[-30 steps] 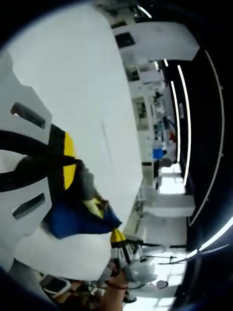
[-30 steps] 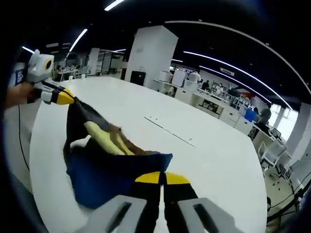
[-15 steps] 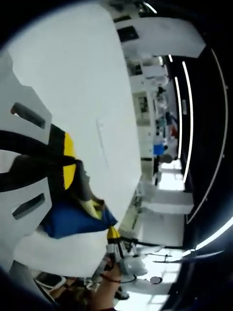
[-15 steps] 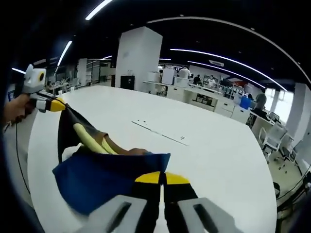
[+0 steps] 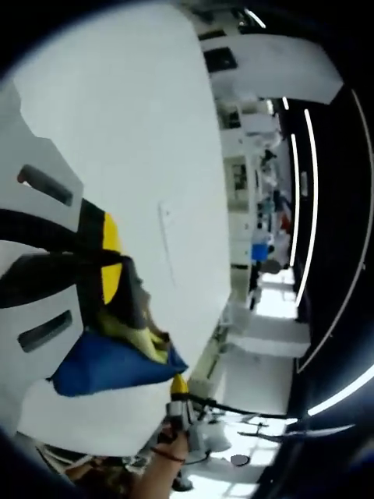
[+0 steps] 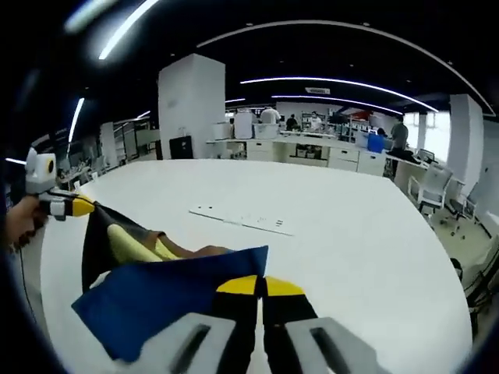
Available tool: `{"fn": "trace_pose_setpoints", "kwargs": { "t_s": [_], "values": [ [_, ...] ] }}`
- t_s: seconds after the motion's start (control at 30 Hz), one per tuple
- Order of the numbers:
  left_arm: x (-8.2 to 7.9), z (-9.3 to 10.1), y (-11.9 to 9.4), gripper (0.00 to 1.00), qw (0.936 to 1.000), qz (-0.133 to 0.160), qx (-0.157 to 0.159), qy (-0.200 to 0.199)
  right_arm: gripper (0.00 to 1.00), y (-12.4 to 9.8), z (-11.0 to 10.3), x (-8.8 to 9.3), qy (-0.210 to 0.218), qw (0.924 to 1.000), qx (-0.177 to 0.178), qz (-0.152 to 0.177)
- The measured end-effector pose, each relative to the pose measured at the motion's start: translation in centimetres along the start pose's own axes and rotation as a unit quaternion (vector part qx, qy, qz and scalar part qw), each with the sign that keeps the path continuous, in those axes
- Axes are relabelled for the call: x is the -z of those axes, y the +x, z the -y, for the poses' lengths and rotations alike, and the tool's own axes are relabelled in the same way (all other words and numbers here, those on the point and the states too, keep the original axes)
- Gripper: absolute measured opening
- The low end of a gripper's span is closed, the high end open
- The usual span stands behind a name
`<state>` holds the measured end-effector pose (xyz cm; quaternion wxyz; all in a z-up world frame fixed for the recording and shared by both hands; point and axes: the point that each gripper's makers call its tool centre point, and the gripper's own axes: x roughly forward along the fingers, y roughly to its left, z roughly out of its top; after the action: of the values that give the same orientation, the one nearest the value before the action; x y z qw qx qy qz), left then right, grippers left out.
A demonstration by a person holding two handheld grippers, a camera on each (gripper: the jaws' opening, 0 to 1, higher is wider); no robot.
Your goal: Fold the garment on the visible template until the final outline fits inside the template.
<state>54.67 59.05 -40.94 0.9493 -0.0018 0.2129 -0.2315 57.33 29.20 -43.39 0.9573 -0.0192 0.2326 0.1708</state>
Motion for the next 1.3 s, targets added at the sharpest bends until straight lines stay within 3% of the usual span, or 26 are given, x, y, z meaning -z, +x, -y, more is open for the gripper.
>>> {"fn": "trace_pose_setpoints", "kwargs": {
  "t_s": [0.1,0.23,0.43,0.67,0.8,0.97,1.07,1.17,1.3],
  "values": [
    [1.2,-0.8,1.3,0.0,0.9997,-0.02,-0.009,-0.009,0.0,1.4,0.5,0.6,0.023,0.9997,0.003,-0.009],
    [3.9,-2.5,3.0,0.0,0.9968,-0.066,-0.037,-0.024,0.0,2.8,0.8,1.6,0.029,0.9993,0.003,-0.023],
    [5.4,-3.0,4.6,0.0,0.9951,-0.078,-0.034,-0.051,0.0,4.4,1.2,4.0,-0.011,0.9982,0.006,-0.059],
    [7.9,-3.2,5.4,0.0,0.9898,-0.12,-0.043,-0.064,0.0,5.6,1.6,6.0,-0.014,0.9959,0.01,-0.089],
    [8.3,-3.6,5.9,0.0,0.9896,-0.125,-0.043,-0.055,0.0,6.1,1.6,6.4,0.017,0.9968,0.001,-0.078],
    [8.6,-3.8,6.0,0.01,0.9893,-0.127,-0.044,-0.056,0.0,6.2,1.5,7.0,0.026,0.9968,-0.008,-0.075],
    [8.6,-4.1,5.9,0.05,0.99,-0.124,-0.052,-0.042,0.0,6.1,2.1,7.1,0.032,0.9967,0.008,-0.074],
    [8.2,-4.3,5.4,0.15,0.9912,-0.113,-0.063,-0.03,0.11,5.7,2.3,6.8,0.036,0.9966,0.013,-0.073],
    [7.2,-3.6,4.5,0.26,0.9944,-0.089,-0.049,-0.029,0.27,4.9,1.6,6.0,0.03,0.9976,0.002,-0.063]
  ]
}}
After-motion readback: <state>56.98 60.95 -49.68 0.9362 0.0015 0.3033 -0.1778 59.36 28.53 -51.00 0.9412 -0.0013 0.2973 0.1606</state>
